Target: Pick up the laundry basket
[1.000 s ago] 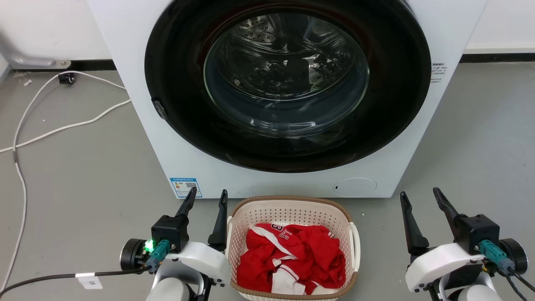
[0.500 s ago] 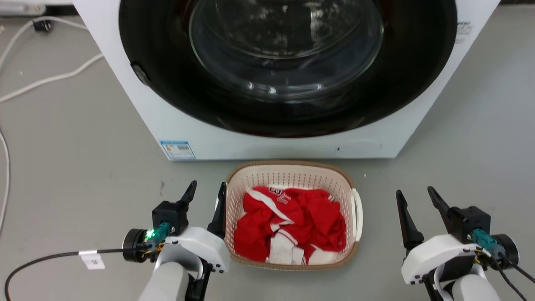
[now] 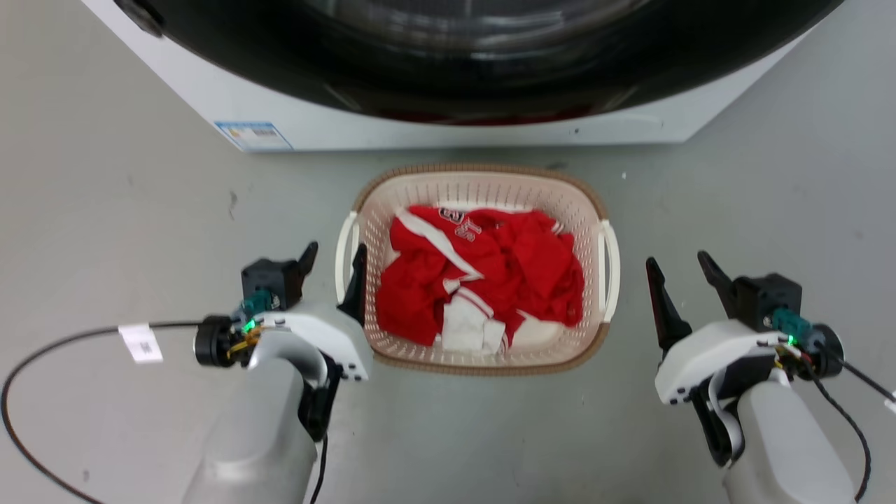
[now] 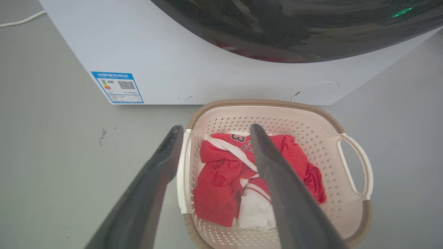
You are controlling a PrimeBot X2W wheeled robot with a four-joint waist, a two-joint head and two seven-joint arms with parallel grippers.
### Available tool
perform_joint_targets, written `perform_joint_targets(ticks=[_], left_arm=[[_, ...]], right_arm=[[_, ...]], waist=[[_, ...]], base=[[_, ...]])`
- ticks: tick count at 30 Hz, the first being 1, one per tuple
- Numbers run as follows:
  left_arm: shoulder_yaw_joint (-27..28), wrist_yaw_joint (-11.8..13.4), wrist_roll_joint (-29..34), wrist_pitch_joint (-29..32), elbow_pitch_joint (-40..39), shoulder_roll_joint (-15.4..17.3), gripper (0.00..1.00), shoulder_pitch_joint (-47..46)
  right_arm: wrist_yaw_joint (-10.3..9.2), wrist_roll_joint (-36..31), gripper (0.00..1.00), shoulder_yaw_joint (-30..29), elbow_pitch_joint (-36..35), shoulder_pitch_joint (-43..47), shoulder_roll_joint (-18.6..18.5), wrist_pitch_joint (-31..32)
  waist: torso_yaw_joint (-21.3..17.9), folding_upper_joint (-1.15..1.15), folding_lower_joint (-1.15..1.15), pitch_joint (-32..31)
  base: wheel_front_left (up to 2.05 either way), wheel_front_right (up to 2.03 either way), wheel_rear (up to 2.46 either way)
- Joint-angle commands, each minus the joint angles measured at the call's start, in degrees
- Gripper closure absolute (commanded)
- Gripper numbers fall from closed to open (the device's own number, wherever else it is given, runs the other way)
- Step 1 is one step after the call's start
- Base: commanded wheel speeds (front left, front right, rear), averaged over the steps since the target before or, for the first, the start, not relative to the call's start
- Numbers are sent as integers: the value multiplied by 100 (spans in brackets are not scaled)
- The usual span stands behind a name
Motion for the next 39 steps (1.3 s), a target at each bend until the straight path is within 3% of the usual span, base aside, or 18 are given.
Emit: perform_joint_targets(ticks=[1,16,35,36,37,38,39], left_arm=[[31,-46,-15,-17,238,71,0,-337],[-112,-189,-432,243,2117,267,0,-2106],[-983,-197,-1260,1250,2654,432,0,-3110],[-1025,-197,-1312,1308,2649,433,16,-3131],[-1088,-197,-1355,1366,2627,422,81,-3129],[-1131,-197,-1407,1394,2603,427,100,-3123],[-1182,-198,-1454,1445,2587,432,100,-3112]], right_arm=[[-2,39,0,23,237,-323,-1,-65],[-3,258,0,332,2285,-2047,-1,-320],[-3,836,0,1055,3899,-3609,-1,-378],[-3,889,11,1084,3940,-3646,-2,-372],[-2,915,63,1133,3971,-3676,-2,-361],[-2,954,100,1185,3997,-3695,-1,-353],[-2,997,100,1233,4023,-3707,0,-351]], waist=[[-41,0,-1,620],[-112,0,-1,1776],[-78,0,-1,2546],[-79,0,-1,2559],[-79,0,-1,2569],[-79,0,-1,2576],[-80,0,-1,2578]], base=[[0,0,0],[0,0,0],[0,0,0],[0,0,0],[0,0,0],[0,0,0],[0,0,0]])
